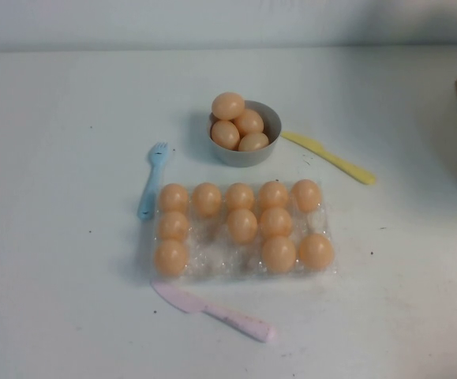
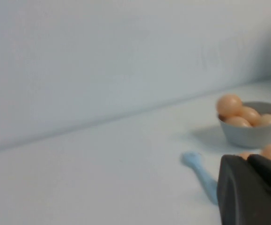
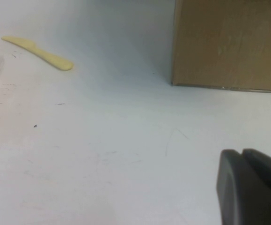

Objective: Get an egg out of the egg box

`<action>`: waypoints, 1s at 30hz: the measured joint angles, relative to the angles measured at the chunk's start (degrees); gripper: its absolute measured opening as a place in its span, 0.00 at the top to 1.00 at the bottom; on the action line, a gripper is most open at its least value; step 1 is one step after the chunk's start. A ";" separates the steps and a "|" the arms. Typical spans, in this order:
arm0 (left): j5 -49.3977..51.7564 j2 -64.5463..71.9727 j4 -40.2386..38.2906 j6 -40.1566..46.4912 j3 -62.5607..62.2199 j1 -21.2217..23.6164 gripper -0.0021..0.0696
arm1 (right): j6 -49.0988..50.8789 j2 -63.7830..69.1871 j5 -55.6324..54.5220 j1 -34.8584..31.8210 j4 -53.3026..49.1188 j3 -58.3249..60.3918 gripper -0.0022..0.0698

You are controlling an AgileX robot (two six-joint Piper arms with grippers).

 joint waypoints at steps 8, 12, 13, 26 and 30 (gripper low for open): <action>1.05 -10.33 1.86 0.00 0.00 15.30 0.97 | 0.00 0.00 0.00 0.00 0.00 0.00 0.99; 4.41 -12.19 1.99 0.00 0.00 19.71 0.97 | 0.00 0.00 0.00 0.00 0.00 0.00 0.99; 5.18 -12.30 1.99 0.00 0.00 20.51 0.97 | 0.00 0.00 0.00 0.00 0.00 0.00 0.99; 29.39 -12.30 3.65 -2.86 0.10 21.56 0.98 | 0.00 0.00 0.00 0.00 0.00 0.00 0.99; 31.45 -12.30 3.74 -5.56 0.10 21.56 0.98 | 0.00 0.00 0.00 0.00 0.00 0.00 0.99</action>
